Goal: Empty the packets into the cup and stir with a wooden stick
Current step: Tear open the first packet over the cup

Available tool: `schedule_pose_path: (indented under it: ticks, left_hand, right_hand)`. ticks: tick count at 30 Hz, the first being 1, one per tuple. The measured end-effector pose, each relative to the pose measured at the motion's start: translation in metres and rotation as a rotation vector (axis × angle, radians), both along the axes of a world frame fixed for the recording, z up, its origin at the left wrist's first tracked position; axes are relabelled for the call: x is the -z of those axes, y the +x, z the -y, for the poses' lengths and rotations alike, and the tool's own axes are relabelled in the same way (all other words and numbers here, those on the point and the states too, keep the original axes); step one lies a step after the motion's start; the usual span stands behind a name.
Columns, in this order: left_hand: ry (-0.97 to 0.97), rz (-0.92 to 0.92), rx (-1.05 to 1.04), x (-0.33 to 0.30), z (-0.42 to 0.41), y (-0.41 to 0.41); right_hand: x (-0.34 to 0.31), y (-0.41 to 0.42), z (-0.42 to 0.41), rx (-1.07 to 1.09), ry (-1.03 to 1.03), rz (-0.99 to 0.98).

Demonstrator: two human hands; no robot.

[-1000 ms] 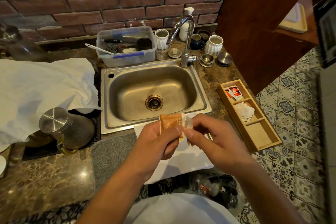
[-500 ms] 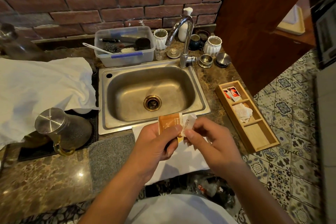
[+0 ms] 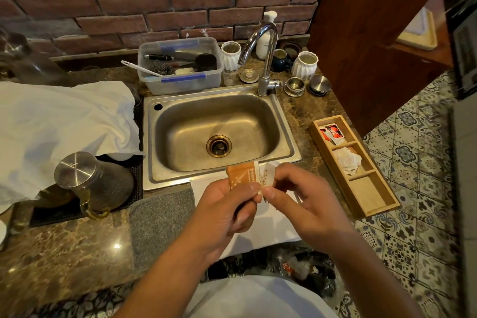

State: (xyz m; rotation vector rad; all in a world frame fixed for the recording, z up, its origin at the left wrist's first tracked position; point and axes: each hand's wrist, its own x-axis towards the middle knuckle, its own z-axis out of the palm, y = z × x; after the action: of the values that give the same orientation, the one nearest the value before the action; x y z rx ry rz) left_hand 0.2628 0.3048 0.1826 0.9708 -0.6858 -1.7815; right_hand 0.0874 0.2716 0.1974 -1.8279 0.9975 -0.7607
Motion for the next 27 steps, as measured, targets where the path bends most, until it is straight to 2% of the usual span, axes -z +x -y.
schedule_pose_path:
  ticks: [3,5,6,10,16,19,21,25,27]
  left_hand:
    - [0.042,-0.208,-0.032,0.002,0.000,-0.004]
    - [0.059,-0.262,-0.039,0.002,0.000,-0.005]
    - [0.053,-0.254,-0.042,0.003,-0.001,-0.005]
    - [0.007,-0.071,-0.044,0.001,-0.002,-0.003]
    - [-0.017,0.033,0.035,-0.002,-0.004,-0.001]
    - [-0.023,0.064,0.015,-0.001,-0.006,-0.005]
    - [-0.007,0.042,-0.001,0.001,-0.007,-0.007]
    - [0.091,-0.125,-0.020,0.007,-0.004,-0.012]
    - [0.150,-0.136,-0.035,0.009,-0.001,-0.013]
  right_hand:
    - [0.005,0.009,-0.003,0.077,-0.293,-0.089]
    - [0.009,0.012,-0.004,0.113,-0.364,-0.081]
    - [0.010,0.012,-0.005,0.120,-0.328,-0.059]
    - [0.004,0.004,-0.005,0.075,0.041,0.054]
    - [0.002,-0.005,-0.001,0.064,0.162,0.098]
    - [0.002,-0.007,-0.001,0.007,0.164,0.048]
    - [0.003,-0.009,-0.002,-0.010,0.119,0.015]
    - [0.011,-0.005,-0.003,0.024,-0.172,-0.091]
    - [0.021,-0.002,-0.003,0.061,-0.294,-0.150]
